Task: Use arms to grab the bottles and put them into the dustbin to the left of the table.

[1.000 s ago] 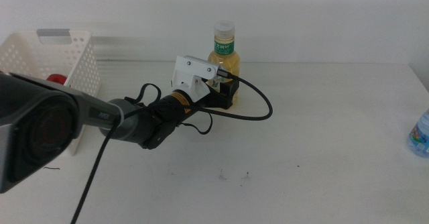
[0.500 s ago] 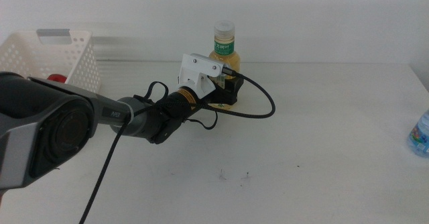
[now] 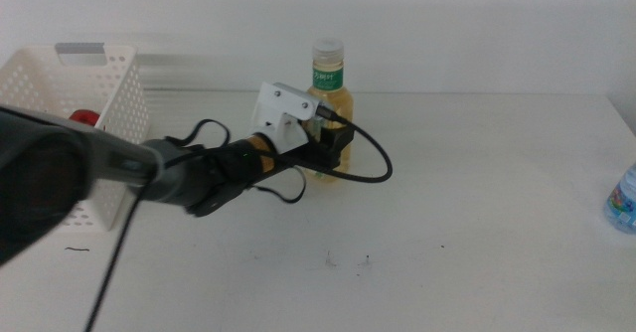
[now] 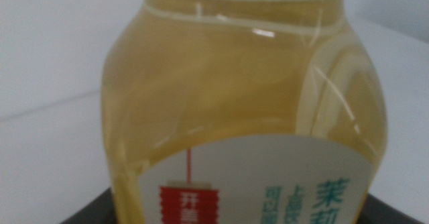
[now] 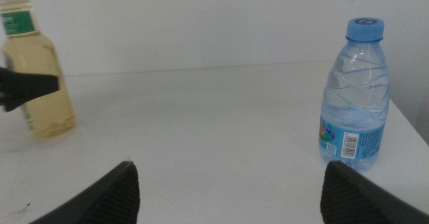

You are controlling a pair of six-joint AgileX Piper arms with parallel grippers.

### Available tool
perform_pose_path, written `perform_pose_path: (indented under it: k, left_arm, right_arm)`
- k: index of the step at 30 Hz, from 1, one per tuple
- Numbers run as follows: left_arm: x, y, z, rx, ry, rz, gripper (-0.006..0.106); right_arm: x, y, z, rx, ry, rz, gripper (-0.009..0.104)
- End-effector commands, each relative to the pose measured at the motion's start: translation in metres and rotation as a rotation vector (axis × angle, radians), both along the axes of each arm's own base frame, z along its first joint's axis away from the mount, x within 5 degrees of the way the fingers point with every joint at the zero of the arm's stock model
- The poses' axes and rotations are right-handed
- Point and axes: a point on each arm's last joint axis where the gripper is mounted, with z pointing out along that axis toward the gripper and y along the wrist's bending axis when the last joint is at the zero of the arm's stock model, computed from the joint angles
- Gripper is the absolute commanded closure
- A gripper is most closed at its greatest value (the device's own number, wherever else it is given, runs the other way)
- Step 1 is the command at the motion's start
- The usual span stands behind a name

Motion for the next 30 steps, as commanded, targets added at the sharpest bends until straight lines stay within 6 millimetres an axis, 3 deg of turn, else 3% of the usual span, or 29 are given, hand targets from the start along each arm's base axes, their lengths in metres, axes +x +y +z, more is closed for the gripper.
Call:
perform_pose_path:
  k: [1,9,15,22,30]
  left_arm:
    - [-0.013,0.006,0.037,-0.086,-0.079,-0.002,0.065]
    - [-0.072,0.037,0.081,-0.090,-0.082,0.091,0.065]
    - [-0.108,0.051,0.134,-0.032,-0.070,0.106,0.065]
    - [-0.138,0.070,0.190,-0.036,-0.144,0.184,0.065]
    - [-0.151,0.093,0.216,0.027,-0.028,0.364,0.065]
  right_arm:
    - [0.000,0.000,0.000,-0.013,-0.010,-0.001,0.008]
    - [0.000,0.000,0.000,-0.013,-0.010,-0.001,0.008]
    - [0.000,0.000,0.000,-0.013,-0.010,-0.001,0.008]
    - [0.000,0.000,0.000,-0.013,-0.010,-0.001,0.008]
    - [0.000,0.000,0.000,-0.013,-0.010,-0.001,0.008]
